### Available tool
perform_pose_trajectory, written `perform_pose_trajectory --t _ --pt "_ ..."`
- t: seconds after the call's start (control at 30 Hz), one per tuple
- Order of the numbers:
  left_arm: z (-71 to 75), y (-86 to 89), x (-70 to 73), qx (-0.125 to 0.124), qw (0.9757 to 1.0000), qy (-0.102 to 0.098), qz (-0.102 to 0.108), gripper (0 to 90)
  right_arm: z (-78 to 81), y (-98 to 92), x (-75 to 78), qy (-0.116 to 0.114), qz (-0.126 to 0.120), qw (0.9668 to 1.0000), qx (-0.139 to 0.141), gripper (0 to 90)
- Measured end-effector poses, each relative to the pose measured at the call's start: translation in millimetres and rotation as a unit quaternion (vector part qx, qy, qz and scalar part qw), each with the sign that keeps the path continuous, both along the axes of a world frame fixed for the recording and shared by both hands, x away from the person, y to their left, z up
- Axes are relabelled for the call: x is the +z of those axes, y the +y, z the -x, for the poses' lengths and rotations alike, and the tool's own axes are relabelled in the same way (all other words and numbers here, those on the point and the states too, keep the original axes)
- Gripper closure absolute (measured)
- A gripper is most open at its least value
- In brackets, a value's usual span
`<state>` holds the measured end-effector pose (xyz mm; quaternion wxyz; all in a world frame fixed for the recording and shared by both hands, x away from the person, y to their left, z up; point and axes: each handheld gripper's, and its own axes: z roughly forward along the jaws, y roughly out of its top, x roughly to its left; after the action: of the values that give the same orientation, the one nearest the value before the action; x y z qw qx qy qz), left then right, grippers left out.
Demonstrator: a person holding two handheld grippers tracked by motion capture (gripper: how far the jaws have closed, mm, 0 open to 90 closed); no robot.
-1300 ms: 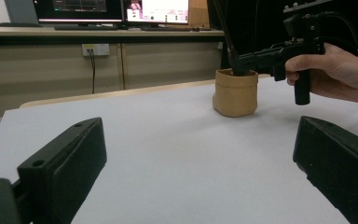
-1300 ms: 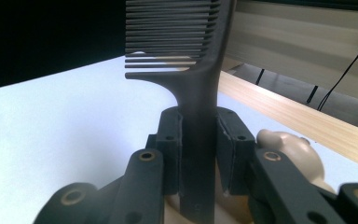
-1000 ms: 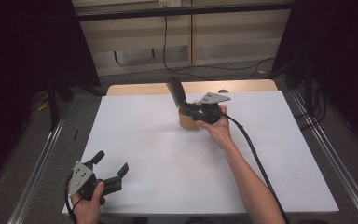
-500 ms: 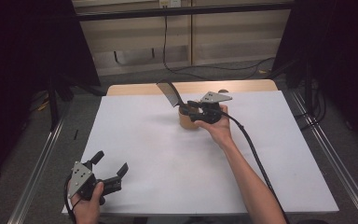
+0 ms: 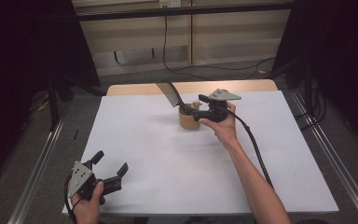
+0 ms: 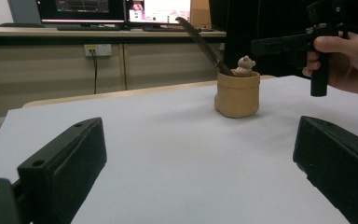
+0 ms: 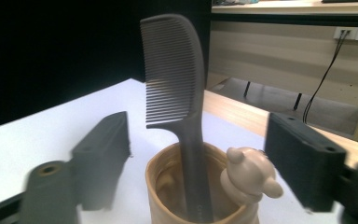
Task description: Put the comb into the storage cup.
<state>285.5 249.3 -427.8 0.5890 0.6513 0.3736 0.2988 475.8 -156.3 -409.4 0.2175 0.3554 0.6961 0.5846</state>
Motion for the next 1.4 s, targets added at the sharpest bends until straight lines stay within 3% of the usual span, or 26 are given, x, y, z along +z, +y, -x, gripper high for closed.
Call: perform_pose_trajectory --t 0.33,0.73,0.97,1.4 --pt "-1.4 0.8 -1.5 0.005 1.0 0.005 -0.004 2.8 7.3 -8.9 2.2 0.013 -0.01 0.9997 -0.02 0.0" --pt "-2.1 0.1 -1.2 0.009 0.9999 0.007 -0.009 2.8 17.5 -27.5 3.7 0.009 -0.001 0.9981 -0.061 0.1" --pt "-0.3 0.8 -0.7 0.011 0.9999 0.005 0.004 2.8 26.5 -31.1 7.5 0.005 0.006 0.9976 -0.069 0.1" --pt "-1.2 1.1 0.3 0.015 0.9998 0.008 0.004 2.8 46.9 -41.5 5.5 0.0 0.013 0.9957 -0.092 0.2"
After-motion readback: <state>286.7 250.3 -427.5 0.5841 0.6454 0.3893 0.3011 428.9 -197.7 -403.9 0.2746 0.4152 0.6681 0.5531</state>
